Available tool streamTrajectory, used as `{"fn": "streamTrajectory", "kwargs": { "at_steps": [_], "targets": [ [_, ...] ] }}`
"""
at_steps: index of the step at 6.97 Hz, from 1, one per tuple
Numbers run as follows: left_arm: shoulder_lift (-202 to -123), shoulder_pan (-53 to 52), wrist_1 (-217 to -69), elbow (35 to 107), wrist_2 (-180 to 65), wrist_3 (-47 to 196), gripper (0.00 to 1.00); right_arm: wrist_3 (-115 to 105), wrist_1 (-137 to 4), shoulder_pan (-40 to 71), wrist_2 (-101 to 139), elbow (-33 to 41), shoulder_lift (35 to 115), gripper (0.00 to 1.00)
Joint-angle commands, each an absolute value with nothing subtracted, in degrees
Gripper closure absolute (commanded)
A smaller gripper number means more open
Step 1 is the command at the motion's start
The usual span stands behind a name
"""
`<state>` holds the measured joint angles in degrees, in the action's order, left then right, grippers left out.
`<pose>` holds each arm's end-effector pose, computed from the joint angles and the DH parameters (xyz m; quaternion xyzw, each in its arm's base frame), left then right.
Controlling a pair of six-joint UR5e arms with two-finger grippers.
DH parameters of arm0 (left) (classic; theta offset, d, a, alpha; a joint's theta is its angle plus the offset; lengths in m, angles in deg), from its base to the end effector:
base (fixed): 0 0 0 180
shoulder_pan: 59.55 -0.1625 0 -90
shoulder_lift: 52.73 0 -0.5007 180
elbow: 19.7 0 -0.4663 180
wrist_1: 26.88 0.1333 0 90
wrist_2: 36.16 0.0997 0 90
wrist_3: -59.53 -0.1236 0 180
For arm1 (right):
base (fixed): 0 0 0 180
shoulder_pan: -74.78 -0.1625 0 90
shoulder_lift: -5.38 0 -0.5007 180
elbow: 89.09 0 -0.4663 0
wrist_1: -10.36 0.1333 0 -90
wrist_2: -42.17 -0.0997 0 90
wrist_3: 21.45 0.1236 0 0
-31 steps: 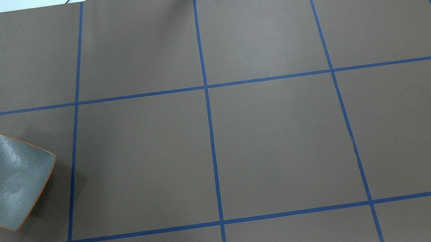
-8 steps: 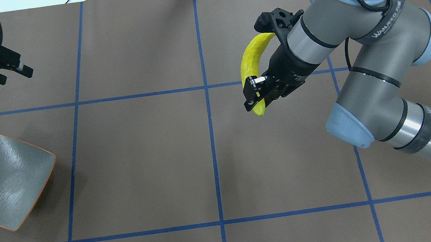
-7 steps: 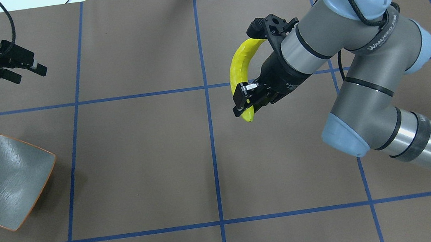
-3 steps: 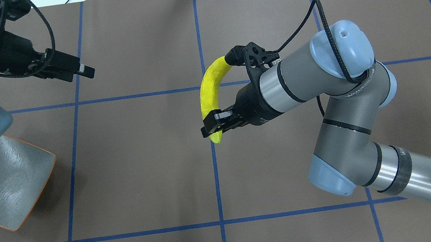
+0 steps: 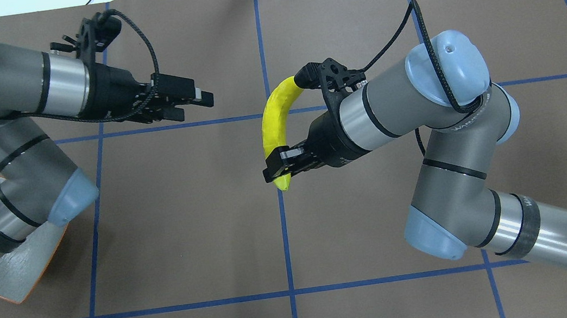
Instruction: Transfer all bananas from basket to plate
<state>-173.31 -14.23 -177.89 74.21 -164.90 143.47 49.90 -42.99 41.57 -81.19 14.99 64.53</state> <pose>0.4703 -0.5552 0.2210 0.1018 0.7260 0.0181 0.6799 -0.5529 -0.4400 0.1795 0.0782 -0.6578 -0.0941 0.7432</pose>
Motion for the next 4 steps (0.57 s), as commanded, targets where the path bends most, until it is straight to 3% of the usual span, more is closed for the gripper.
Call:
{"fn": "streamTrajectory", "kwargs": {
  "at_steps": [1,4],
  "targets": [
    [-177.61,-18.66,-178.23,73.90,-161.68,149.70,0.00,49.91,-43.16,41.64,-81.22,14.63,64.44,1.00],
    [-179.81,-20.70,-178.23,70.31,-157.28,149.53,0.00,50.00,-43.16,41.64,-81.40,14.54,64.44,1.00]
  ]
}}
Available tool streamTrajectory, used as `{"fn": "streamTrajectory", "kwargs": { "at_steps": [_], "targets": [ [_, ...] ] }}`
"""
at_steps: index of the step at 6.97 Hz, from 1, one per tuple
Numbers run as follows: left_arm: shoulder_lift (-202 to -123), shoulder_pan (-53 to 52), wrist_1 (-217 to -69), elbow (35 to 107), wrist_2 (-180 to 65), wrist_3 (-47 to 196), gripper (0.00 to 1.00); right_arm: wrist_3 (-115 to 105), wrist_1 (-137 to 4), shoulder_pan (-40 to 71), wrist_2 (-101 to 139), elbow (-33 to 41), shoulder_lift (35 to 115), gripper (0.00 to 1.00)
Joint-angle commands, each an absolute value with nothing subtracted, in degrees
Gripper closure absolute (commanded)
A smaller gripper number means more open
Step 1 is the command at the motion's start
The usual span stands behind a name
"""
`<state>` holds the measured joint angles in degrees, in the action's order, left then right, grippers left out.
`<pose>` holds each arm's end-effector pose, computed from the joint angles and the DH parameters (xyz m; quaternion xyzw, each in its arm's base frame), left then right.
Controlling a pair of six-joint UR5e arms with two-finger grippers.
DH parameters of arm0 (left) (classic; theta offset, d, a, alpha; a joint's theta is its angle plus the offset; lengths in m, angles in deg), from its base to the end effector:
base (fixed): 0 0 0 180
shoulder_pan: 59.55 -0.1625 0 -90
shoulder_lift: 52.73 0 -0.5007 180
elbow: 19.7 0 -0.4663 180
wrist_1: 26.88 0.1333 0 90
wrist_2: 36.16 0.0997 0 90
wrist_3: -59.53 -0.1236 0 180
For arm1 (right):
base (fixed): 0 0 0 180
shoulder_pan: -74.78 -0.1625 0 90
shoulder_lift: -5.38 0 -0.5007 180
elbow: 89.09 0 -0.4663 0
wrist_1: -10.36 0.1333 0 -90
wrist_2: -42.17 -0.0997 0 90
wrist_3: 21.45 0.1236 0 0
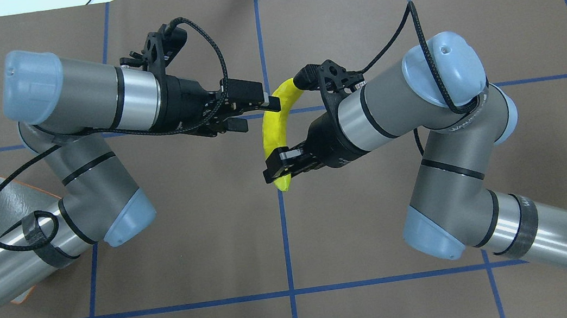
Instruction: Transfer all bananas from basket to plate
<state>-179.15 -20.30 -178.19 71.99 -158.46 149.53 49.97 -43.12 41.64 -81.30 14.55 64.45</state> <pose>0.5389 -0.5272 0.1622 0.0767 0.7505 -0.0088 0.6563 -0.5563 -0.4410 0.1822 0.0746 -0.6556 -0.0935 0.7456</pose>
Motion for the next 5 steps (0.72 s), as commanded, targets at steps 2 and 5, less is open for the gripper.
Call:
{"fn": "streamTrajectory", "kwargs": {
  "at_steps": [2,5],
  "targets": [
    [-180.60,-20.70,-178.14,68.37,-157.19,149.44,0.01,50.00,-43.16,41.73,-81.49,14.63,64.44,1.00],
    [-181.39,-22.63,-177.62,68.10,-157.19,149.53,0.06,50.00,-43.16,41.64,-81.58,14.71,64.53,1.00]
  ]
}}
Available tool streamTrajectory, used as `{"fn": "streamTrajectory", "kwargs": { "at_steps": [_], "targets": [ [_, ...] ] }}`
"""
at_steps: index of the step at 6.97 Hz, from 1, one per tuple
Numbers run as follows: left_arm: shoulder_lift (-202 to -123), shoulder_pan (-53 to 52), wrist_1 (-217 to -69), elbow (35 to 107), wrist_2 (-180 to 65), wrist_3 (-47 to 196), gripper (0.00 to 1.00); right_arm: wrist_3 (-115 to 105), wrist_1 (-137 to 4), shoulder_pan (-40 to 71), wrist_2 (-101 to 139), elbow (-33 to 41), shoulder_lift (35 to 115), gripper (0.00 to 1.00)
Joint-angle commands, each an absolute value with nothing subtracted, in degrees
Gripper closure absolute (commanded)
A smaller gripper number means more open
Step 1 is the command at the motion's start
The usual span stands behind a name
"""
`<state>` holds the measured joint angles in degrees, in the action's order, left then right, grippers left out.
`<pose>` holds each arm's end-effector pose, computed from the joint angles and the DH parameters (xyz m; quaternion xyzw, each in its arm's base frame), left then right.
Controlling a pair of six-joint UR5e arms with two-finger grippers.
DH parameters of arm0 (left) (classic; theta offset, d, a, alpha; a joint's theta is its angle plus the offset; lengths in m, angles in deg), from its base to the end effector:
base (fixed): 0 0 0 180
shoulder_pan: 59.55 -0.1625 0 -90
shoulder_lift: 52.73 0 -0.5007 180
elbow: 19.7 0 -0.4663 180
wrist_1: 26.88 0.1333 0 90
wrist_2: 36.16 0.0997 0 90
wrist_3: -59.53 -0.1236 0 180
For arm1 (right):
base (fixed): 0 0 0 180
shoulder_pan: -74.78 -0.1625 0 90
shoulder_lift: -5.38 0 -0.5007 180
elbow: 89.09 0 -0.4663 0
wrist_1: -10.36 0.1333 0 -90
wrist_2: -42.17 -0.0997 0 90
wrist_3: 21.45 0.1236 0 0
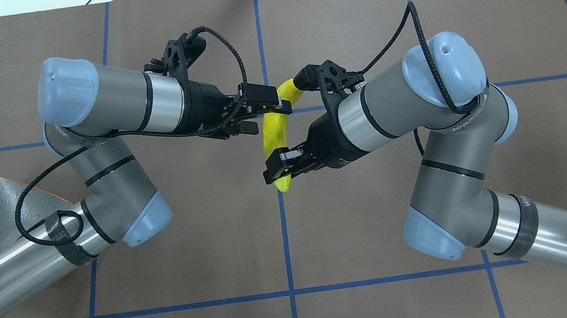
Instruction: Transfer all bananas from basket to plate
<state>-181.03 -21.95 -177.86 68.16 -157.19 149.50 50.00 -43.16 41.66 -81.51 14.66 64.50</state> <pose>0.5751 -0.5307 0.1682 0.0655 0.7409 -0.0154 0.6682 -0.5558 -0.4399 0.1820 0.0731 -0.6560 -0.0946 0.7452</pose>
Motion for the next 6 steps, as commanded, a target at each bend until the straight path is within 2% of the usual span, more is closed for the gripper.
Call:
{"fn": "streamTrajectory", "kwargs": {
  "at_steps": [1,4,5,6],
  "targets": [
    [-181.57,-23.07,-177.62,68.10,-157.19,149.62,0.13,50.00,-43.16,41.64,-81.66,14.80,64.53,1.00],
    [-181.57,-24.21,-177.61,67.66,-157.19,149.53,0.17,50.00,-43.16,41.64,-81.66,14.89,64.62,1.00],
    [-181.57,-24.30,-177.61,67.57,-157.19,149.62,0.26,50.00,-43.16,41.64,-81.75,14.89,64.62,1.00],
    [-181.57,-24.31,-177.61,67.74,-157.19,149.62,0.40,50.00,-43.16,41.64,-81.66,14.89,64.62,1.00]
  ]
}}
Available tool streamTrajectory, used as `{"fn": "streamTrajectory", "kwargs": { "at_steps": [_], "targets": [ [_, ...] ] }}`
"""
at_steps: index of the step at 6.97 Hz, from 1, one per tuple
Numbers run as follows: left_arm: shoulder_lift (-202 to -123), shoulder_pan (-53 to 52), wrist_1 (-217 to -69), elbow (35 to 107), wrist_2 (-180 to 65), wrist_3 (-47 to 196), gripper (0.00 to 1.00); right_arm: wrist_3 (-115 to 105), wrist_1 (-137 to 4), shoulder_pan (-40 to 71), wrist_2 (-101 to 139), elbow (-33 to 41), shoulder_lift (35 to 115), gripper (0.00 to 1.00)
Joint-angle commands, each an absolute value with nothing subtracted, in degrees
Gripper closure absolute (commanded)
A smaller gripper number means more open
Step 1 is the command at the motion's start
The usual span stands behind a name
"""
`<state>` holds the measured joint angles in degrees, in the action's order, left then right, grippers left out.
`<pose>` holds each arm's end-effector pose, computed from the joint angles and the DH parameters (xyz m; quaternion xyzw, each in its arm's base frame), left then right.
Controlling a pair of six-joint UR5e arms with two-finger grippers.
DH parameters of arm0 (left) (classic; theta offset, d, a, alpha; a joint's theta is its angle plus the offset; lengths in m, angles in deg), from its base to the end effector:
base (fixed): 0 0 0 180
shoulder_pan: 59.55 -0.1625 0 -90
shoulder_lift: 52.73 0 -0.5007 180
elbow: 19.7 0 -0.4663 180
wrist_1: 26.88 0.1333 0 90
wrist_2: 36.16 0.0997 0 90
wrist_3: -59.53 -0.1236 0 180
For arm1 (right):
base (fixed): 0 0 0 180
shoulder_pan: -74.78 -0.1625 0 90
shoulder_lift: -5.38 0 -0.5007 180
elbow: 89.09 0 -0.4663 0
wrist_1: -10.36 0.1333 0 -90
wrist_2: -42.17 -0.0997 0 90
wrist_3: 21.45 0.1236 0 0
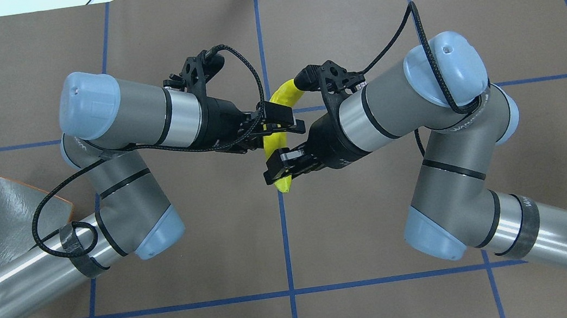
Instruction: Transfer all bananas from basket to plate
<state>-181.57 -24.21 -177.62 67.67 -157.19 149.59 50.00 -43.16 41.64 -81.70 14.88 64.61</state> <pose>0.5987 -0.5099 0.1652 0.0496 0.7412 -0.0034 0.6694 -0.5543 -0.4388 0.1816 0.0724 -0.6568 -0.0958 0.7444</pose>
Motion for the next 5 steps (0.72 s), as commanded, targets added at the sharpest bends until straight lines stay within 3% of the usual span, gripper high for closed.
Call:
{"fn": "streamTrajectory", "kwargs": {
  "at_steps": [1,2,3,4,5],
  "targets": [
    [-181.92,-24.31,-177.01,67.83,-157.19,150.06,0.71,50.00,-43.16,41.64,-81.66,14.89,64.70,1.00],
    [-182.10,-24.31,-174.48,68.18,-157.19,150.67,1.00,50.00,-43.16,41.64,-81.66,14.80,64.88,1.00],
    [-182.71,-24.31,-174.36,68.19,-157.19,155.55,1.00,50.00,-43.08,41.56,-81.75,14.89,64.97,1.00],
    [-182.80,-24.22,-174.19,68.19,-157.19,156.21,1.00,50.44,-43.07,41.56,-81.93,14.89,64.97,0.83],
    [-182.80,-24.22,-174.19,68.19,-157.27,156.21,1.00,52.18,-42.90,41.56,-81.75,15.24,64.88,0.02]
  ]
}}
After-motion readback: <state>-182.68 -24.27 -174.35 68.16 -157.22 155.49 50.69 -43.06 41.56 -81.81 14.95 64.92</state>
